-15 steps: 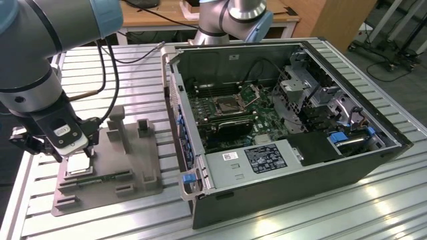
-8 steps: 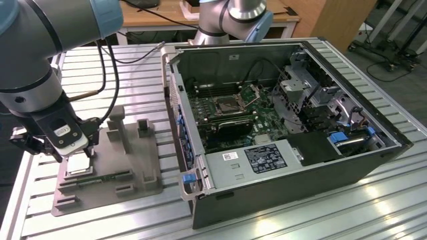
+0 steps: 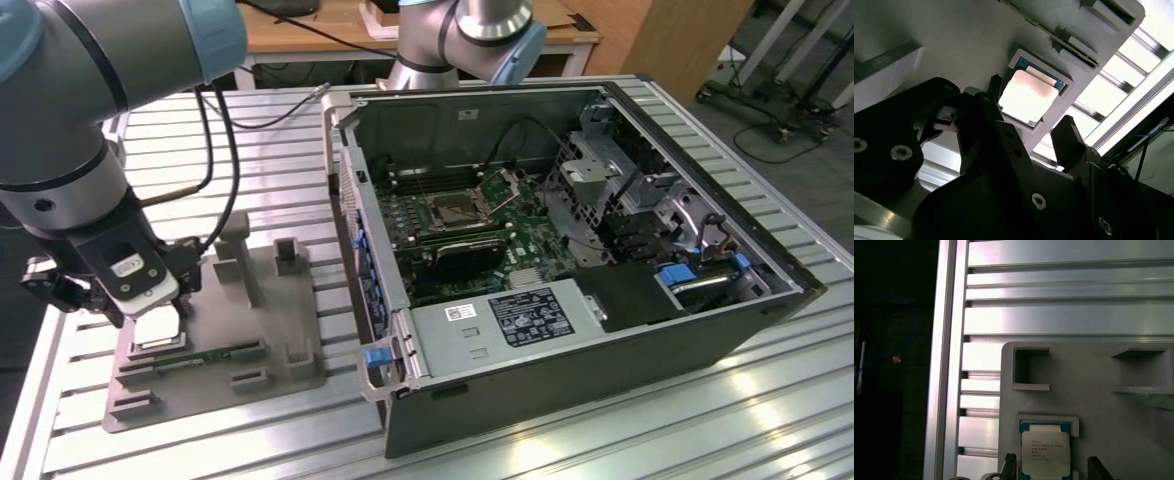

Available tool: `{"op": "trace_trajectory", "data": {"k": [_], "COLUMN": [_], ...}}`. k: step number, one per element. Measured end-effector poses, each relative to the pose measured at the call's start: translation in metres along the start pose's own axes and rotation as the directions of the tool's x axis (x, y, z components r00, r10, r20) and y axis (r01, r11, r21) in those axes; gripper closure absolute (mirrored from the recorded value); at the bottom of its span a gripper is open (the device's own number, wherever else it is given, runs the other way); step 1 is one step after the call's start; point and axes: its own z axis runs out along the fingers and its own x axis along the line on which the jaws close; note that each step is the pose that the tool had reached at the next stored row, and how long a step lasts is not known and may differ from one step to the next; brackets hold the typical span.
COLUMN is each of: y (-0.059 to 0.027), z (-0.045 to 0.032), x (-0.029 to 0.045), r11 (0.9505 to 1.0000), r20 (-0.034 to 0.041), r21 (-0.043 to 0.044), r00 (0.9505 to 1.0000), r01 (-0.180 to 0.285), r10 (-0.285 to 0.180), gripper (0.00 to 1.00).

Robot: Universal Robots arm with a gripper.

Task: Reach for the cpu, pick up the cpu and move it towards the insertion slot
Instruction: 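Pick up the cpu and move it towards the insertion slot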

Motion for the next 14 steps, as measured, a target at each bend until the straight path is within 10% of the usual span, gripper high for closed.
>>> {"op": "trace_trajectory", "data": {"k": [14], "y": [-0.0002], "z": [0.0242], "x": [0.002], "r11": [0.9999], "r20": [0.0004], "r21": [-0.0161], "r00": [1.0], "r01": [0.0], "r10": [0.0], "gripper": [0.32]}}
